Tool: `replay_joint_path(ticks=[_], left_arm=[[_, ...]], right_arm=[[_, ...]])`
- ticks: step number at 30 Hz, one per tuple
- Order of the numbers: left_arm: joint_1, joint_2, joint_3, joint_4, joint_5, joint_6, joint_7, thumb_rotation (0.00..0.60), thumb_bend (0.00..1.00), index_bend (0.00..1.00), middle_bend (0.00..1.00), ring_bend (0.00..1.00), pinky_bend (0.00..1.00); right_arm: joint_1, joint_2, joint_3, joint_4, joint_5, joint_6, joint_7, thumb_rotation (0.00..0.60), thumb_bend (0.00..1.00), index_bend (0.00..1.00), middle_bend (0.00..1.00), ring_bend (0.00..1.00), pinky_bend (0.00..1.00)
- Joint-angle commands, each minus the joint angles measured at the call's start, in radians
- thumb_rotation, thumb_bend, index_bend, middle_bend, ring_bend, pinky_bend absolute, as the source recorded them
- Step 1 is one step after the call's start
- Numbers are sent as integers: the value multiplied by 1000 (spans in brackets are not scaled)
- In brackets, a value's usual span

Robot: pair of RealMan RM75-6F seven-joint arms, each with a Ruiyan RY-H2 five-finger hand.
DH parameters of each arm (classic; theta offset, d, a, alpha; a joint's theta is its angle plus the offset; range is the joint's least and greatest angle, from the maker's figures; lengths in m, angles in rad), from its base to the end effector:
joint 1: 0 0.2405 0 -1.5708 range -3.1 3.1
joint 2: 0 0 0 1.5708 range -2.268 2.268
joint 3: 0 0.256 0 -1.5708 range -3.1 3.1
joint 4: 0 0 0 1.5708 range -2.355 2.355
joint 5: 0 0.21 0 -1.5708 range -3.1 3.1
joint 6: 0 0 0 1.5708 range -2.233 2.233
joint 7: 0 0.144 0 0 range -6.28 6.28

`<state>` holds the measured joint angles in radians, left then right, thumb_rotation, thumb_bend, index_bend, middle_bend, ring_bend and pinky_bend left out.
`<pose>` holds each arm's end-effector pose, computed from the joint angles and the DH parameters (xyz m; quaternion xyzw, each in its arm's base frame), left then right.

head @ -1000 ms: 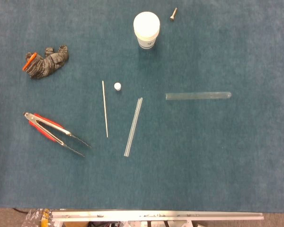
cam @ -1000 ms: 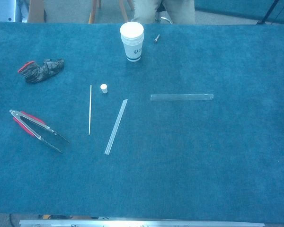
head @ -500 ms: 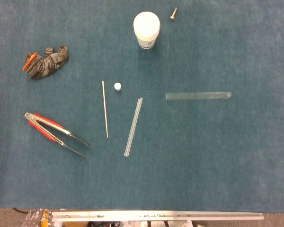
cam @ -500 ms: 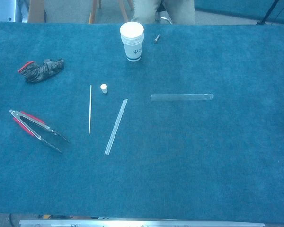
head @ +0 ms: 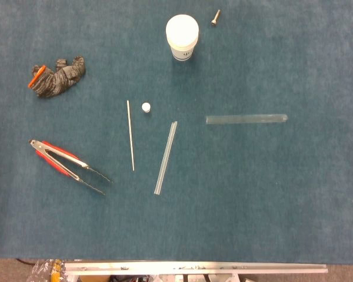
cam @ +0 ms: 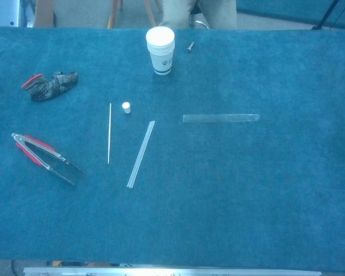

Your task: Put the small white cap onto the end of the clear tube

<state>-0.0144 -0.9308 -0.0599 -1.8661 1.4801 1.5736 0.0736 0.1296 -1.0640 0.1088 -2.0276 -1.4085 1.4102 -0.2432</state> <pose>-0.2808 0.1594 0.2077 -0.5611 -0.3803 -0.3913 0.6224 -0.2272 -0.1943 0.1476 0.5840 -0.4337 0.4167 0.5452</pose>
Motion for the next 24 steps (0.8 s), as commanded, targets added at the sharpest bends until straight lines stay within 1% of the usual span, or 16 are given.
replay_joint_path(ticks=[1, 2, 3, 6, 10, 14, 17, 21, 24], left_arm=[[0, 2, 1, 0, 1, -2, -4, 600, 339, 286, 64, 0, 18], [1, 4, 2, 0, 1, -2, -5, 600, 339, 287, 64, 0, 19], [2, 8, 2, 1, 1, 0, -5, 600, 339, 289, 64, 0, 18], [3, 14, 3, 2, 4, 1, -10, 600, 338, 289, 64, 0, 18], [4, 14, 4, 4, 7, 3, -12, 600, 338, 289, 64, 0, 18], [7, 19, 7, 3, 15, 7, -19, 600, 338, 290, 64, 0, 19], [12, 24, 11, 4, 26, 16, -25, 600, 339, 290, 64, 0, 19], [22, 37, 19, -1, 42, 28, -26, 600, 339, 290, 64, 0, 18], [32, 44, 26, -4, 52, 41, -29, 600, 339, 289, 64, 0, 19]], right_arm=[[21, 3, 10, -6, 14, -29, -1, 600, 304, 339, 220, 146, 220], [33, 4, 15, -9, 22, -46, -1, 600, 290, 344, 220, 147, 220], [69, 3, 24, -14, 31, -98, -6, 600, 266, 354, 222, 147, 220], [138, 4, 54, -17, 98, -194, -20, 600, 200, 377, 238, 147, 220], [221, -17, 79, -3, 164, -289, -69, 600, 136, 406, 241, 147, 220], [309, -64, 100, 29, 241, -366, -143, 600, 131, 427, 242, 147, 220], [381, -114, 107, 65, 319, -416, -222, 600, 140, 435, 243, 147, 220], [469, -201, 98, 129, 409, -432, -363, 600, 166, 437, 249, 147, 220], [520, -259, 92, 166, 472, -432, -432, 600, 165, 440, 249, 147, 220]])
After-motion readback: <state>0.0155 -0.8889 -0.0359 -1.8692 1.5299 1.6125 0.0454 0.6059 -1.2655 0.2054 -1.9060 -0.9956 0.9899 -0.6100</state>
